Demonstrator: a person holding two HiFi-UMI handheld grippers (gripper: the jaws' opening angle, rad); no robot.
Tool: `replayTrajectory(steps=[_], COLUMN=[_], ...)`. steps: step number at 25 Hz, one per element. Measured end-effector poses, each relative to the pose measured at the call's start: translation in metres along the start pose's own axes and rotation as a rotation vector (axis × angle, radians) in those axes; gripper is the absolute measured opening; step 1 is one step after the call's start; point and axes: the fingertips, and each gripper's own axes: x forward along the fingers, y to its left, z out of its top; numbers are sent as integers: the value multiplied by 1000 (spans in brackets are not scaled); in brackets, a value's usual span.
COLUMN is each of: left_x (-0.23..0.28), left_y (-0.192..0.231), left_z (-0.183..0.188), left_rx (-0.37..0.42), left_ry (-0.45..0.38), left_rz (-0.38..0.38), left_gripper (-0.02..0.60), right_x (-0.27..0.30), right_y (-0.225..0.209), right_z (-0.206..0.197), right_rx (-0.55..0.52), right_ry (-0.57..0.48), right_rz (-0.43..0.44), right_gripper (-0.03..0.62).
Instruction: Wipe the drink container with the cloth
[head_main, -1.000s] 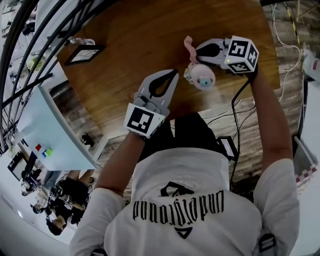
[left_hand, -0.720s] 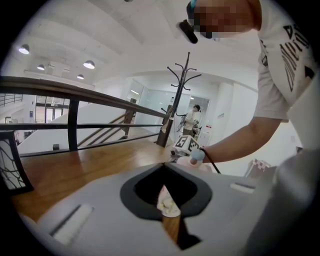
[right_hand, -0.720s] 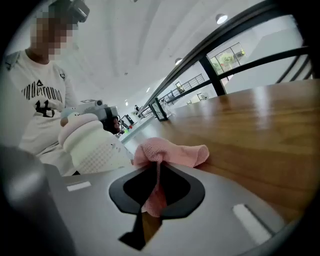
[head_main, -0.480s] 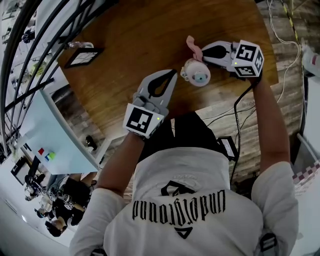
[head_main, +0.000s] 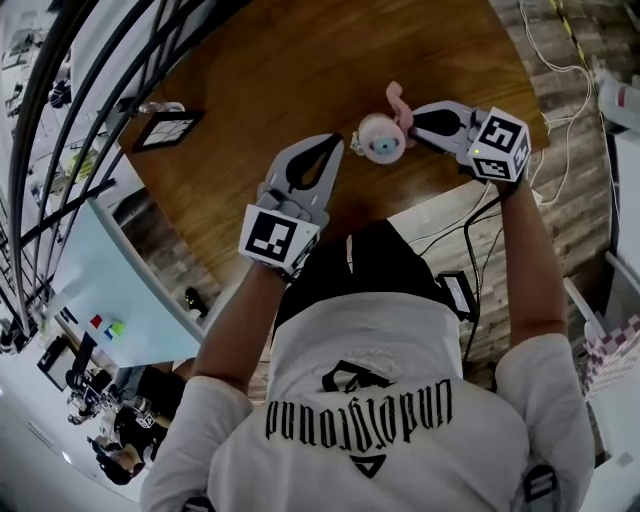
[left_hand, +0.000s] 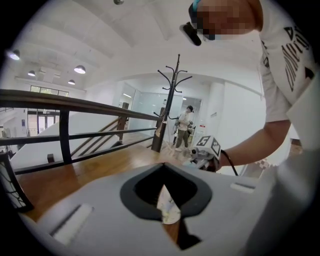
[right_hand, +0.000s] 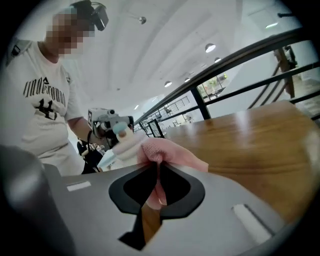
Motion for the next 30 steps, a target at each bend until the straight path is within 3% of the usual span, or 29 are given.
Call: replayTrajectory(steps=[5, 10, 13, 17, 20, 25, 30], left_x=[-5, -18, -24, -38, -44, -50, -53], left_y=[-7, -19, -25, -25, -27, -30, -33], left_z=[-6, -10, -3, 0, 0, -11, -19], left_rx=[5, -7, -22, 30, 41, 33, 59], left_ry=[-9, 9, 20, -36, -37, -18, -21], left_rz=[-27, -59, -67, -76, -91, -103, -122], left_gripper=[49, 49, 49, 49, 49, 49, 49], right_x=[11, 14, 4, -12, -11, -1, 12], right_y=[-13, -7, 4, 37, 49, 36, 7], right_z=[-53, -59, -39, 6, 16, -13, -65], right_rx=[9, 24, -17, -105, -121, -26, 69], right_ry=[87, 60, 25, -60, -77, -78, 27], right_rz=[-179, -288, -311, -347, -374, -441, -562], right_gripper=[26, 26, 26, 26, 26, 28, 28])
